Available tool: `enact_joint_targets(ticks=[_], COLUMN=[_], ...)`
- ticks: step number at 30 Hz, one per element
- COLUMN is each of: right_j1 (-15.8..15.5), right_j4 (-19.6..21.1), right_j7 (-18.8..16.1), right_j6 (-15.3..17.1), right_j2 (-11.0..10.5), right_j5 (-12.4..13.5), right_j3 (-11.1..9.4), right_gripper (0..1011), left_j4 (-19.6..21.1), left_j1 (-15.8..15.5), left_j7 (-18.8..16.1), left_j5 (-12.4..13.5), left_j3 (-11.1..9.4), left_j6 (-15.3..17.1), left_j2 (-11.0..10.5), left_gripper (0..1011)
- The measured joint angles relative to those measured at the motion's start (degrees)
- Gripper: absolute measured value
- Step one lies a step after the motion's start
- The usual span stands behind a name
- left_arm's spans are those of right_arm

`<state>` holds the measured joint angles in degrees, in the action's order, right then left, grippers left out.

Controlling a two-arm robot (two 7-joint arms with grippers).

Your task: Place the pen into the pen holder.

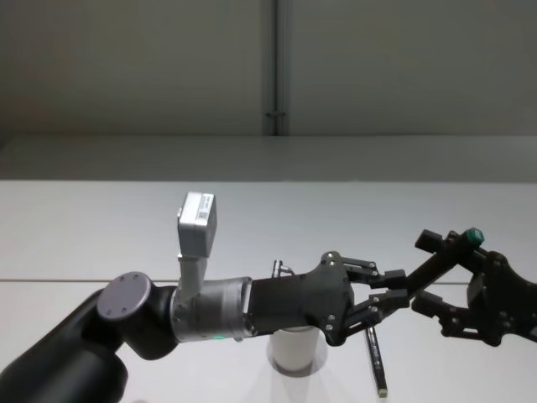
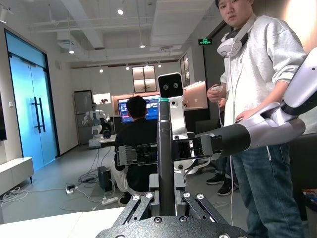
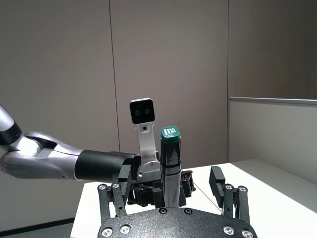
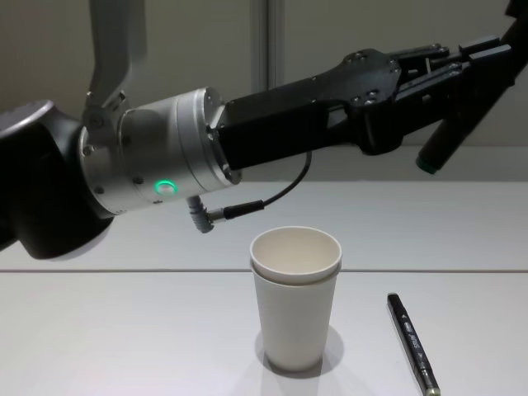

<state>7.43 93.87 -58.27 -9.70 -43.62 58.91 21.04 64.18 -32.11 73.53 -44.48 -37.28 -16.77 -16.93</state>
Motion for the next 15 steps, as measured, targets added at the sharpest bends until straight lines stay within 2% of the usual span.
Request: enact_joint_targets(ticks=[7,15], right_j1=[0.17,0.44], right_j4=[0.11,0.11], right_j7=[1.15,1.57], right_j6=[-0.76,-0.76], right_j2=[0.43,0.79], right_j5=[-1.58,-1.68], right_j3=[0.35,0.37], right_gripper=[1001,1001], left_j4=[0.0,0.0], left_j1=[0.0,0.0], left_j7=[0.0,0.0], left_j5=[0.0,0.0], left_j3=[0.0,0.0], left_j6=[0.0,0.0], left_j2=[0.0,0.0], left_gripper=[165,165])
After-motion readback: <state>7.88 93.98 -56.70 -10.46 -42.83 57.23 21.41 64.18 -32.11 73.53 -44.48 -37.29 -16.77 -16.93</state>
